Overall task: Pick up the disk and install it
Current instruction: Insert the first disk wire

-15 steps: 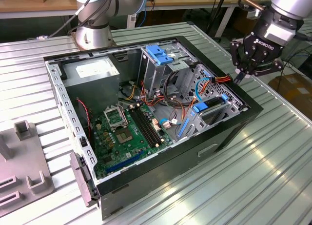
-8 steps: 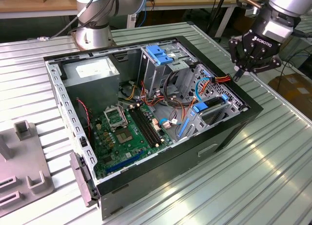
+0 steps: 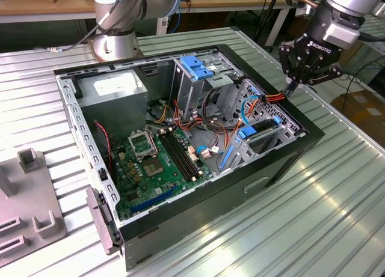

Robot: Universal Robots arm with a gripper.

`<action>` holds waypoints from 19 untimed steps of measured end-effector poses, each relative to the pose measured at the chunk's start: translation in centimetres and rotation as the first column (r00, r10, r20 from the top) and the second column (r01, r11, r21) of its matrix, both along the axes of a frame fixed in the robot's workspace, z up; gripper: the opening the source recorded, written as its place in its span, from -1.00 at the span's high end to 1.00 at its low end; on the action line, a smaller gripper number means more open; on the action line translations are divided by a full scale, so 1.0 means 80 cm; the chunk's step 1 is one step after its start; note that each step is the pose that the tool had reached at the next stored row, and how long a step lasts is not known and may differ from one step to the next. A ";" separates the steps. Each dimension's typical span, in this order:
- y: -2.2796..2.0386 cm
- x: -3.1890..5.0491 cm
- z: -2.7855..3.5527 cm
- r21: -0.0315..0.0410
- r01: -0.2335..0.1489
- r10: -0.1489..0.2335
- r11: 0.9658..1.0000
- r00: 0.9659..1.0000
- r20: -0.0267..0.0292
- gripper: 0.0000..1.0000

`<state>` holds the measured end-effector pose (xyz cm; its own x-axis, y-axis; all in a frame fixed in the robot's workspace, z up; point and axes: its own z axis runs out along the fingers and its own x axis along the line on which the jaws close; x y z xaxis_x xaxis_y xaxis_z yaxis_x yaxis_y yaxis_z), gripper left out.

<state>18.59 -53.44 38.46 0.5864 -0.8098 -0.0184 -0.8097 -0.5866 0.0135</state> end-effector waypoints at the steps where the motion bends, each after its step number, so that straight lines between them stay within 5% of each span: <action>1: 0.0000 0.000 -0.0001 0.000 -0.016 0.016 1.000 1.000 0.000 0.80; 3: 0.0000 0.000 -0.0004 0.000 -0.055 0.055 0.998 0.998 0.000 0.80; 7: 0.0000 0.000 -0.0008 0.000 -0.143 0.143 0.990 0.990 0.000 0.77; 12: 0.0000 0.000 -0.0010 0.000 -0.203 0.203 0.979 0.979 0.000 0.65; 19: 0.0000 0.002 -0.0017 0.000 -0.300 0.300 0.954 0.954 0.000 0.65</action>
